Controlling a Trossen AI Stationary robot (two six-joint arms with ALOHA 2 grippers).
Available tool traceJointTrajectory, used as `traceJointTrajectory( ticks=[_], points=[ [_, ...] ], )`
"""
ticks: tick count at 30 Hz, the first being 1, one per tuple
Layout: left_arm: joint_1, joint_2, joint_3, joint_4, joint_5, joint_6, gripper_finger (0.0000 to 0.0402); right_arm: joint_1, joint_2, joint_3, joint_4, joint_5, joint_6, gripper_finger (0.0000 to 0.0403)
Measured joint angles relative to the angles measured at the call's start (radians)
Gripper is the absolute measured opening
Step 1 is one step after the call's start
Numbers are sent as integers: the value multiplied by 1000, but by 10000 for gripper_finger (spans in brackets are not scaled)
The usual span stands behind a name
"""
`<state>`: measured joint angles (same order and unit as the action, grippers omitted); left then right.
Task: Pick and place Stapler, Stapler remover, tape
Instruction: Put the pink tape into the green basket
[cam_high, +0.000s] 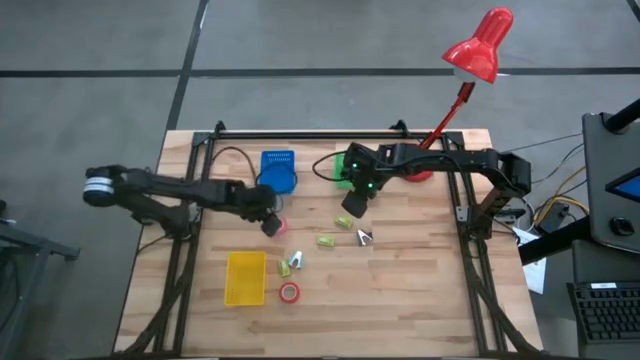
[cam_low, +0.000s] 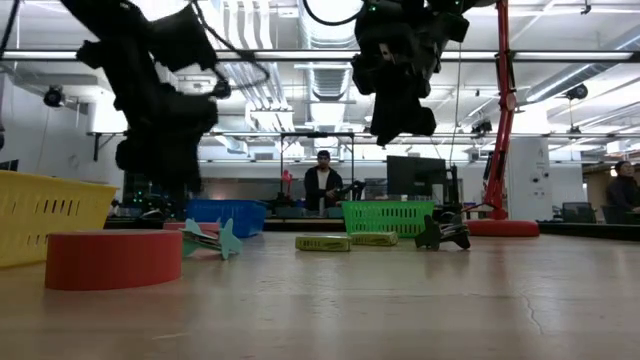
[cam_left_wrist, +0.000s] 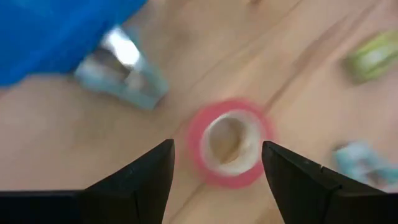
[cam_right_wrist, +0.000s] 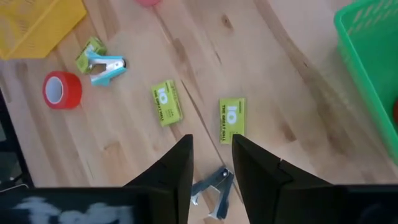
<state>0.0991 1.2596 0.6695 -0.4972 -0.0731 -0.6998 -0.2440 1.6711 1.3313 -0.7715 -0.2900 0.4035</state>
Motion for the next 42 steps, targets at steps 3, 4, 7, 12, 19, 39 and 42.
traceJointTrajectory(
  ticks=[3,4,7,12,19,39,42],
  points=[
    [0,61,17,-14,-1,6,245,0,0,7,9,4,0,99],
    [0,78,22,-3,-1,17,245,0,0,7,14,4,-1,97],
    [0,128,23,-6,-1,45,245,0,0,7,19,4,-3,91],
    [3,183,23,11,13,58,215,1,0,7,22,5,-10,82],
    [4,187,20,53,81,91,92,-6,0,7,27,5,-11,69],
    [222,244,395,235,158,228,54,-51,-225,88,61,235,10,48],
    [271,325,503,235,160,290,48,-52,-254,85,60,267,39,49]
  ],
)
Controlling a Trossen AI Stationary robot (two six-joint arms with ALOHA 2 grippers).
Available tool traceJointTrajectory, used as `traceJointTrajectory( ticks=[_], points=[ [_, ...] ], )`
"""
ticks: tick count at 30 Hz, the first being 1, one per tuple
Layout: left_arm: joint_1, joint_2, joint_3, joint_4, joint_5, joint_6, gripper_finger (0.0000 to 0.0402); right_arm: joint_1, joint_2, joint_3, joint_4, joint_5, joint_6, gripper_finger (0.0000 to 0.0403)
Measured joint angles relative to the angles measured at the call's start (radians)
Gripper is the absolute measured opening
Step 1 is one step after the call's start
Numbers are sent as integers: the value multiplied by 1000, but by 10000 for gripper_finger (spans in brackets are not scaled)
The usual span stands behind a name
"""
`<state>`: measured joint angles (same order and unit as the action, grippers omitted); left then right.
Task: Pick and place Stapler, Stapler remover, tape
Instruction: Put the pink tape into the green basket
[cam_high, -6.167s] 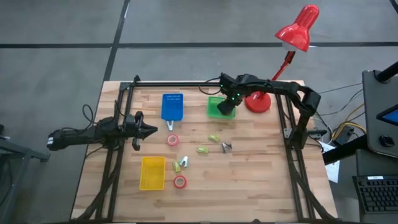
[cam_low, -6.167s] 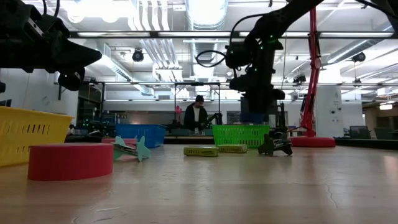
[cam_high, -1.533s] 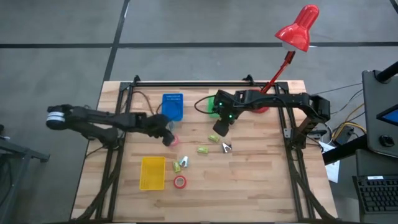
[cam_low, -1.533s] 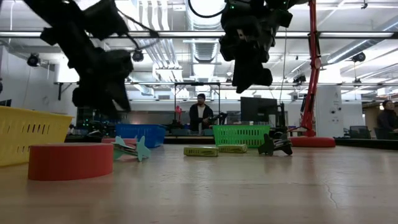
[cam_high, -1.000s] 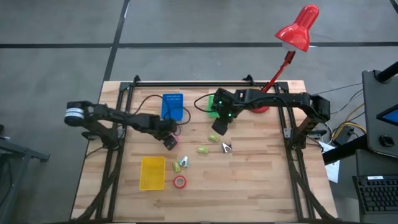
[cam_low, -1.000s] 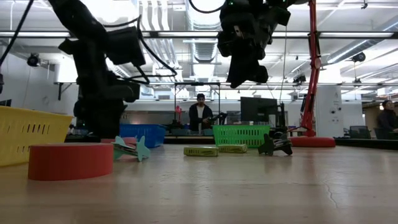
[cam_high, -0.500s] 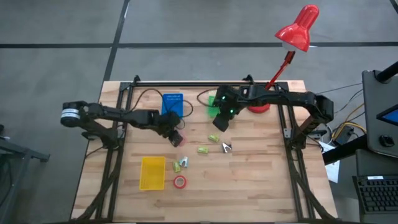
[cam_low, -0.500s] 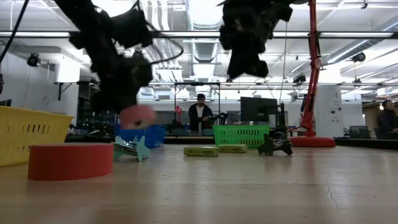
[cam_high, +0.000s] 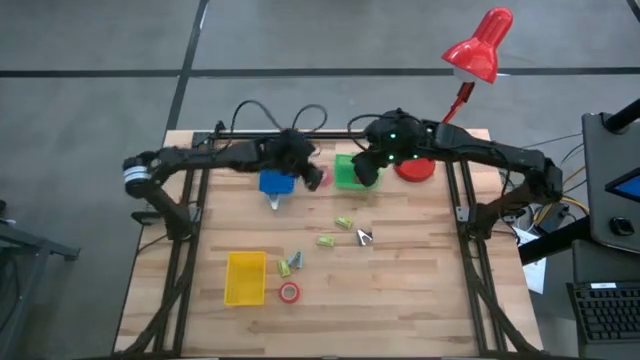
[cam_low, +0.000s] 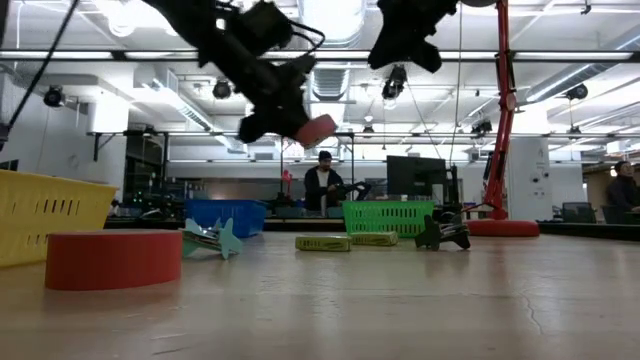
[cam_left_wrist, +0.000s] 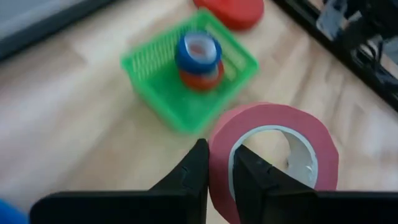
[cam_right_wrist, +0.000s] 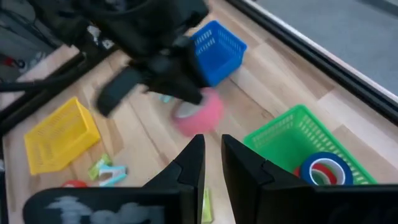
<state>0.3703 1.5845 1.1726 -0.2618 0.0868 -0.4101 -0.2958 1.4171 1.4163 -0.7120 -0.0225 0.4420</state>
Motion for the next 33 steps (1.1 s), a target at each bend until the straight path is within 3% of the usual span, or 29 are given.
traceJointTrajectory(
  ticks=[6,14,26,33],
  points=[
    [50,208,250,-23,58,96,64,2,-24,-9,0,5,15,47],
    [71,436,490,-227,50,142,60,2,-30,-16,-7,28,32,47],
    [74,511,542,-255,54,174,76,3,-35,-18,-9,35,27,47],
    [75,510,544,-263,66,177,121,3,-35,-18,-8,83,14,47]
  ],
)
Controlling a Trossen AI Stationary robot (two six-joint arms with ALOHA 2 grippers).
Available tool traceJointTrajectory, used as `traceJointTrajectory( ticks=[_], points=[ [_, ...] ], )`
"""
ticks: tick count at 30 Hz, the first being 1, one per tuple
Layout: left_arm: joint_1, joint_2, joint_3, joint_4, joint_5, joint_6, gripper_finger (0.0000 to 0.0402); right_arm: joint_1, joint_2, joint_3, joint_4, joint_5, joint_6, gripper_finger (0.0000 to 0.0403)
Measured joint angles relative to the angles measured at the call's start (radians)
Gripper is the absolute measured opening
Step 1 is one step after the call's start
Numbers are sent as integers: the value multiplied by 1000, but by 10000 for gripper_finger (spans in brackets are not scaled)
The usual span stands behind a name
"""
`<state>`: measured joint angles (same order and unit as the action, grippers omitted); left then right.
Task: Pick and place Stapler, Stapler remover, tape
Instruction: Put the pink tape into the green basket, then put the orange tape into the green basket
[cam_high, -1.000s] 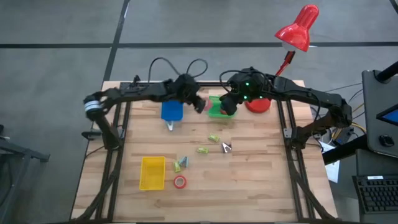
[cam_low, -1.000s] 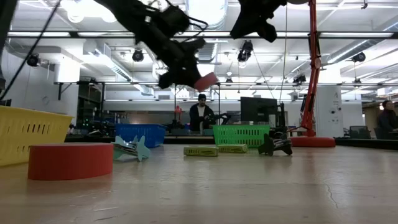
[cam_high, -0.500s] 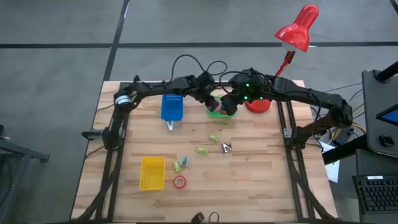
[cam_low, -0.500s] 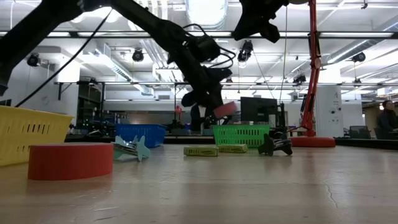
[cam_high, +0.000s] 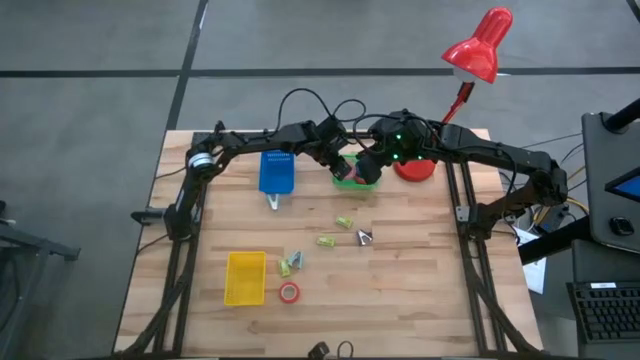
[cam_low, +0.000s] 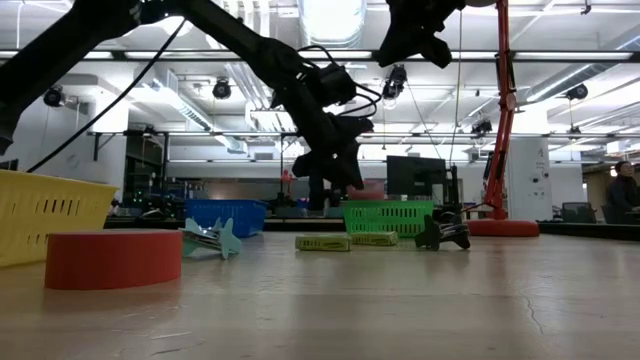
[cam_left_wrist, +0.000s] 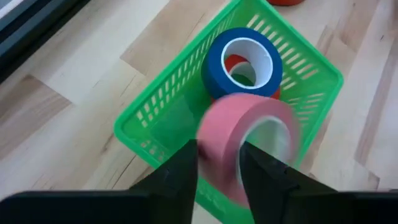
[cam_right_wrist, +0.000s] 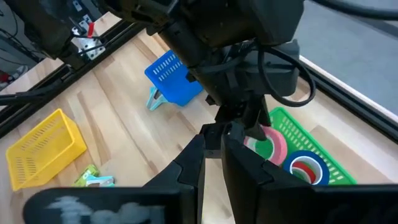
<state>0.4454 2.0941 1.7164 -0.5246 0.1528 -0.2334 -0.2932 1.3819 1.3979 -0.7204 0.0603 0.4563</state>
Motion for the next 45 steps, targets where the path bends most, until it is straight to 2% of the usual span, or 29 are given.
traceJointTrajectory(
  ticks=[9,15,23,26,36,40,45],
  points=[
    [0,-14,24,-65,22,-38,184,-3,1,0,2,22,-4,48],
    [-10,-88,32,-245,106,93,188,-2,3,0,2,22,-4,50],
    [-55,-188,30,-483,145,206,188,-2,3,-1,8,54,-11,44],
    [-93,-208,15,-520,173,238,187,-2,8,-2,21,72,-20,43],
    [-286,-257,-172,-537,172,313,186,-8,28,0,34,35,-27,44],
    [-380,-321,-281,-489,176,238,186,-9,26,1,36,-61,-76,44],
    [-544,-414,-423,-352,173,111,186,-6,18,1,19,-147,-146,43]
  ],
)
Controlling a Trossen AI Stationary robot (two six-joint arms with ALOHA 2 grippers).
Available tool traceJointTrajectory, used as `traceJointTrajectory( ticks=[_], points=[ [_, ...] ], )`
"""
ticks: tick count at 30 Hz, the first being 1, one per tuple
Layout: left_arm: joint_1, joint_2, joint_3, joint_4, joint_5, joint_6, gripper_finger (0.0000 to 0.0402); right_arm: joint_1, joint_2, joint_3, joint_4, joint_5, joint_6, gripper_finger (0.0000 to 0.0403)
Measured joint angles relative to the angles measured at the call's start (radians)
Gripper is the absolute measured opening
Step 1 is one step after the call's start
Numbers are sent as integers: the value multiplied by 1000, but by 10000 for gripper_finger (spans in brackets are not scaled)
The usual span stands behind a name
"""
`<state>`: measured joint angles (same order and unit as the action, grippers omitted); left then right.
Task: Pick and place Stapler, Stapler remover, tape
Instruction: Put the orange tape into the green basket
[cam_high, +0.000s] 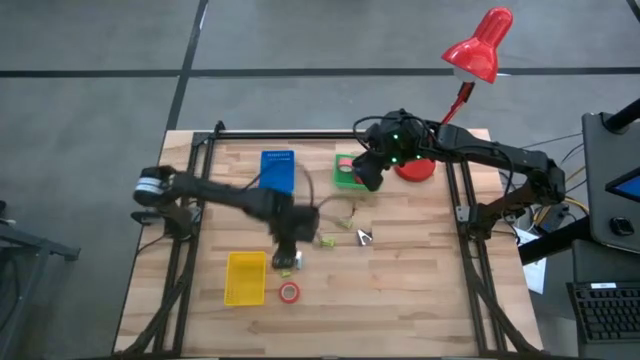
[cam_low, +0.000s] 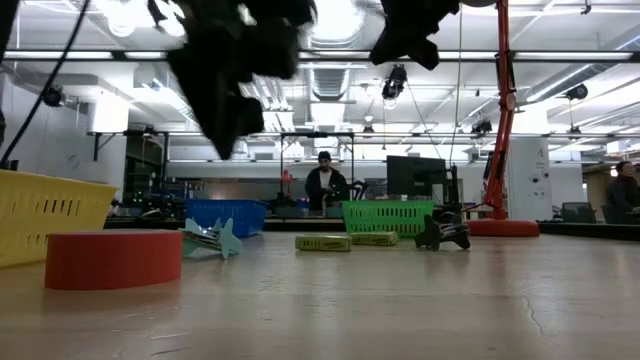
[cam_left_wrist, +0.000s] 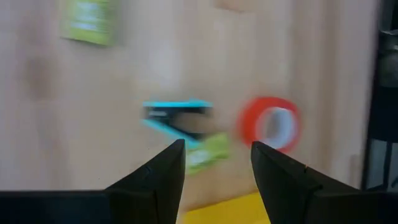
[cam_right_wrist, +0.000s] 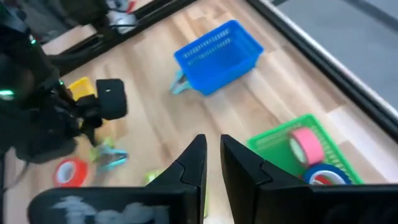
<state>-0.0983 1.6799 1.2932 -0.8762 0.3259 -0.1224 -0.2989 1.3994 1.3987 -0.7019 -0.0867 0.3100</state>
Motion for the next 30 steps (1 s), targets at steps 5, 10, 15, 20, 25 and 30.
traceJointTrajectory(
  ticks=[5,10,15,20,25,30],
  points=[
    [-163,-49,-104,167,-28,-169,186,0,-41,0,1,-50,-56,43],
    [-274,-32,-160,302,-200,-284,186,-1,-59,-6,-1,-50,-113,43],
    [-293,3,-183,306,-269,-402,186,0,-66,-8,-5,-53,-148,43],
    [-293,37,-191,346,-249,-376,186,-1,-60,-10,-6,-53,-153,43],
    [-298,72,-199,392,-211,-325,185,-1,-60,-12,-8,-52,-157,43],
    [-283,97,-201,386,-223,-340,173,-1,-60,-12,-9,-46,-157,43]
  ],
)
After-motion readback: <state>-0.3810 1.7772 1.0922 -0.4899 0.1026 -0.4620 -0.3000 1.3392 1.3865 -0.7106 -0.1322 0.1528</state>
